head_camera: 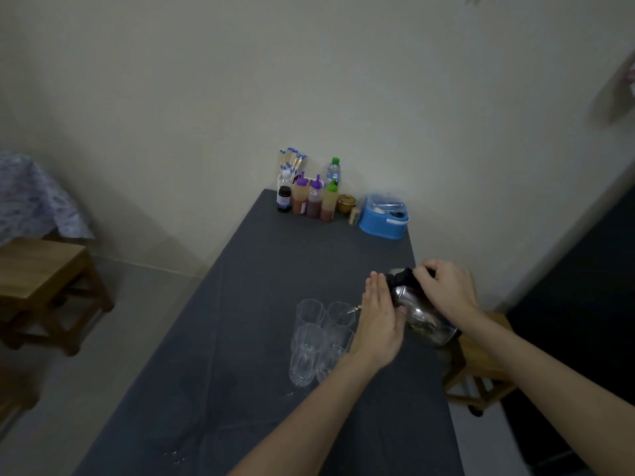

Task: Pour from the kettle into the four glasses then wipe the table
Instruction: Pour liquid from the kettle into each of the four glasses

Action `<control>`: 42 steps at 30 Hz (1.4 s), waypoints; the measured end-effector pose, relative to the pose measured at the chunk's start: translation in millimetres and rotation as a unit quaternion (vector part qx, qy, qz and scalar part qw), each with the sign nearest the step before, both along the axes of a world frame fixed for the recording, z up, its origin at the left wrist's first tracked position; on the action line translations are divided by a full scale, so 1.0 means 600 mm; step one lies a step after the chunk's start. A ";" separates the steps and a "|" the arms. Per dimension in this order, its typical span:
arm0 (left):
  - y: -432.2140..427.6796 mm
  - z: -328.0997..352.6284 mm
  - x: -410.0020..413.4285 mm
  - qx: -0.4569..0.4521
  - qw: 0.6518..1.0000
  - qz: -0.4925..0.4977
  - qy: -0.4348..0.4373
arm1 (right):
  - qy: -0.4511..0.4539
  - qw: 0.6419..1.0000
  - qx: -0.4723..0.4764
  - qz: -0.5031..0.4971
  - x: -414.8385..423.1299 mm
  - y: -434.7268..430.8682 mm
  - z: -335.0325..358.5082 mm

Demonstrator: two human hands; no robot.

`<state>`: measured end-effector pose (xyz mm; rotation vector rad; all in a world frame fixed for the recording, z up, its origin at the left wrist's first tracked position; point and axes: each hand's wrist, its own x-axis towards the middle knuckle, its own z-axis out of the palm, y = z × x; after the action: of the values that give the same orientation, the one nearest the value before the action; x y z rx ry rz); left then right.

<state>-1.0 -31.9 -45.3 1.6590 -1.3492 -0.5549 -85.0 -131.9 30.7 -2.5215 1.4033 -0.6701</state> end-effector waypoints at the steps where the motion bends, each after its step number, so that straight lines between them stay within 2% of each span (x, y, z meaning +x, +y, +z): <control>1: 0.001 0.000 0.000 -0.001 1.000 0.000 0.000 | -0.001 1.000 0.001 0.000 0.000 0.000 -0.001; 11: 0.000 -0.002 0.005 0.005 1.000 -0.008 -0.019 | -0.020 1.000 0.017 -0.006 -0.005 0.005 -0.005; 21: -0.007 0.020 0.007 0.039 0.990 -0.058 -0.120 | -0.204 0.973 0.070 -0.080 -0.040 0.010 -0.056; 26: -0.012 0.030 0.015 0.030 0.986 -0.055 -0.156 | -0.249 0.961 0.088 -0.086 -0.038 0.016 -0.057; 30: -0.010 0.032 0.023 0.020 0.988 -0.036 -0.150 | -0.245 0.961 0.095 -0.080 -0.019 0.018 -0.043; 42: 0.015 0.013 0.061 -0.015 0.998 0.047 -0.033 | -0.101 0.995 0.011 0.013 0.067 0.018 -0.006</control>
<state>35.7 -22.7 -37.5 1.7191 -1.3127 -0.4256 -44.6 -121.1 27.1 -2.3747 1.2986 -0.8718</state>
